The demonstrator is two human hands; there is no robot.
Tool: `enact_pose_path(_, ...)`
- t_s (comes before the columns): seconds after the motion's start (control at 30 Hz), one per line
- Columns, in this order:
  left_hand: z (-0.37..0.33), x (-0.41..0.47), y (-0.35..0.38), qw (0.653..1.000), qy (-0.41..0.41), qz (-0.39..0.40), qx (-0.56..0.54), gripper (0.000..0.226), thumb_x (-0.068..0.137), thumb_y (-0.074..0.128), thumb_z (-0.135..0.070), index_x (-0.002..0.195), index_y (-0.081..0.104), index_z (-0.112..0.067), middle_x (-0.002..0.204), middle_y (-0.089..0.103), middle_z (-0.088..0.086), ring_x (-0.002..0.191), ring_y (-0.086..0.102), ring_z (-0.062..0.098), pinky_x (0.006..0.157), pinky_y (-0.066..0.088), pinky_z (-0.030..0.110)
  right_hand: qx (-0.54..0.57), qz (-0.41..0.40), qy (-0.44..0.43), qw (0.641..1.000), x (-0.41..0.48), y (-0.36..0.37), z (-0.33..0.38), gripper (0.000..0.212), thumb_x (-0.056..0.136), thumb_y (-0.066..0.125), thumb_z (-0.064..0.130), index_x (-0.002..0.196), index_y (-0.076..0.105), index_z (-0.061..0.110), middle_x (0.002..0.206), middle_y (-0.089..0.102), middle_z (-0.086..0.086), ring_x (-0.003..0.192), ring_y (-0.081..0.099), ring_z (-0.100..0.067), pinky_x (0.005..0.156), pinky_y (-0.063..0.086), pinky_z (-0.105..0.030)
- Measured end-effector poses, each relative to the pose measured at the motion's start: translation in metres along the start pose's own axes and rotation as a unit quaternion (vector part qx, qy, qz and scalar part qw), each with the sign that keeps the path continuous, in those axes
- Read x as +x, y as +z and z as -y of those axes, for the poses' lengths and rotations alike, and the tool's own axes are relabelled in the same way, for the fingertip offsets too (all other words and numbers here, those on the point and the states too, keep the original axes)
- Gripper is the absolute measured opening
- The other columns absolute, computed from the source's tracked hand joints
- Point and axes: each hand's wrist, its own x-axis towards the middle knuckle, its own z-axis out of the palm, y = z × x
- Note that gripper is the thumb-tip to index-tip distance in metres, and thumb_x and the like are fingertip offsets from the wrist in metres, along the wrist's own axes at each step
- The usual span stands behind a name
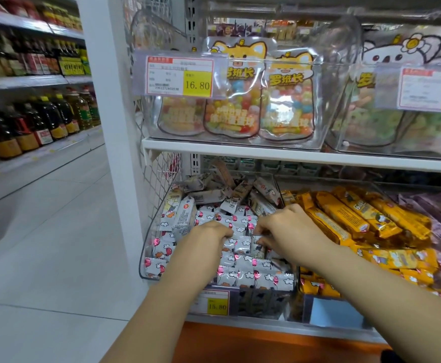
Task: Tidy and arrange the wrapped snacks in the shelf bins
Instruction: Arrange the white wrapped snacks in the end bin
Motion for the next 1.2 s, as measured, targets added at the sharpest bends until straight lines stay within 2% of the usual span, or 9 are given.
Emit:
enact_pose_path(0.17, 0.005, -0.002, -0.005, 0.999, 0.029, 0.008, -0.024, 0.039, 0.097, 0.043, -0.005, 0.121, 0.064, -0.026, 0.123, 0.062, -0.008, 0.113, 0.056, 0.011, 0.099, 0.043, 0.033, -0.050, 0.056, -0.038, 0.996, -0.009, -0.002, 0.005, 0.012, 0.093, 0.054, 0.029, 0.098, 0.065, 0.032, 0.097, 0.065, 0.009, 0.105, 0.052, -0.016, 0.100, 0.025, -0.032)
enact_pose_path(0.23, 0.005, -0.002, -0.005, 0.999, 0.029, 0.016, -0.025, 0.041, 0.097, 0.042, -0.004, 0.121, 0.064, -0.029, 0.125, 0.062, -0.008, 0.116, 0.055, 0.013, 0.103, 0.041, 0.040, -0.077, 0.057, -0.036, 0.995, -0.012, 0.001, 0.003, 0.015, 0.091, 0.054, 0.024, 0.096, 0.064, 0.033, 0.091, 0.064, 0.011, 0.103, 0.052, -0.016, 0.100, 0.024, -0.032)
enact_pose_path(0.3, 0.004, -0.002, -0.005, 0.999, 0.030, 0.023, -0.021, 0.043, 0.096, 0.042, -0.001, 0.120, 0.064, -0.029, 0.128, 0.060, -0.009, 0.119, 0.054, 0.015, 0.108, 0.034, 0.046, -0.074, 0.054, -0.020, 0.996, -0.010, 0.003, 0.002, 0.024, 0.089, 0.053, 0.015, 0.098, 0.066, 0.033, 0.078, 0.061, 0.013, 0.091, 0.052, -0.014, 0.103, 0.023, -0.031)
enact_pose_path(0.4, 0.002, -0.001, 0.001, 0.997, 0.037, 0.062, 0.004, 0.052, 0.085, 0.041, 0.010, 0.119, 0.065, -0.023, 0.124, 0.062, 0.001, 0.113, 0.058, 0.021, 0.097, 0.045, 0.038, -0.073, 0.056, -0.005, 0.996, -0.002, 0.000, 0.007, 0.032, 0.083, 0.053, 0.004, 0.085, 0.062, 0.034, 0.059, 0.045, 0.010, 0.073, 0.043, -0.015, 0.104, 0.022, -0.032)
enact_pose_path(0.53, 0.003, -0.001, -0.001, 0.997, 0.031, 0.065, 0.018, 0.064, 0.085, 0.039, 0.012, 0.130, 0.056, -0.030, 0.133, 0.057, -0.001, 0.117, 0.055, 0.019, 0.096, 0.047, 0.035, -0.070, 0.074, 0.005, 0.995, 0.001, 0.004, 0.007, 0.027, 0.084, 0.057, 0.007, 0.093, 0.070, 0.029, 0.088, 0.069, 0.010, 0.090, 0.058, -0.014, 0.106, 0.021, -0.034)
enact_pose_path(0.77, -0.003, -0.007, -0.008, 0.995, 0.061, 0.076, 0.019, 0.058, 0.081, 0.041, 0.014, 0.122, 0.062, -0.021, 0.122, 0.062, 0.003, 0.112, 0.056, 0.023, 0.091, 0.048, 0.040, -0.078, 0.086, -0.017, 0.993, -0.003, 0.000, 0.010, 0.026, 0.089, 0.054, 0.011, 0.101, 0.070, 0.028, 0.093, 0.071, 0.008, 0.089, 0.059, -0.015, 0.103, 0.025, -0.031)
enact_pose_path(0.9, 0.000, -0.019, -0.030, 0.998, 0.058, 0.001, -0.001, 0.043, 0.092, 0.044, 0.005, 0.121, 0.064, -0.020, 0.126, 0.059, -0.005, 0.117, 0.053, 0.015, 0.101, 0.039, 0.027, -0.032, 0.067, -0.024, 0.997, -0.007, -0.005, 0.010, 0.023, 0.096, 0.047, 0.032, 0.110, 0.066, 0.032, 0.105, 0.069, 0.010, 0.098, 0.057, -0.014, 0.105, 0.025, -0.032)
enact_pose_path(1.03, 0.015, -0.033, -0.059, 0.992, -0.008, -0.123, -0.039, 0.038, 0.097, 0.045, -0.006, 0.128, 0.059, -0.025, 0.131, 0.057, -0.007, 0.116, 0.051, 0.007, 0.087, 0.025, 0.003, 0.083, -0.025, -0.036, 0.996, 0.000, -0.009, 0.034, 0.024, 0.095, 0.049, 0.030, 0.111, 0.066, 0.035, 0.106, 0.070, 0.014, 0.101, 0.061, -0.010, 0.106, 0.032, -0.033)
enact_pose_path(1.2, 0.026, -0.038, -0.054, 0.992, -0.050, -0.109, -0.034, 0.043, 0.094, 0.047, -0.004, 0.134, 0.052, -0.021, 0.136, 0.051, -0.001, 0.121, 0.048, 0.014, 0.094, 0.028, 0.011, 0.191, -0.012, -0.030, 0.981, 0.023, -0.008, 0.066, 0.030, 0.095, 0.051, 0.021, 0.121, 0.061, 0.029, 0.118, 0.066, 0.005, 0.105, 0.060, -0.017, 0.094, 0.047, -0.035)
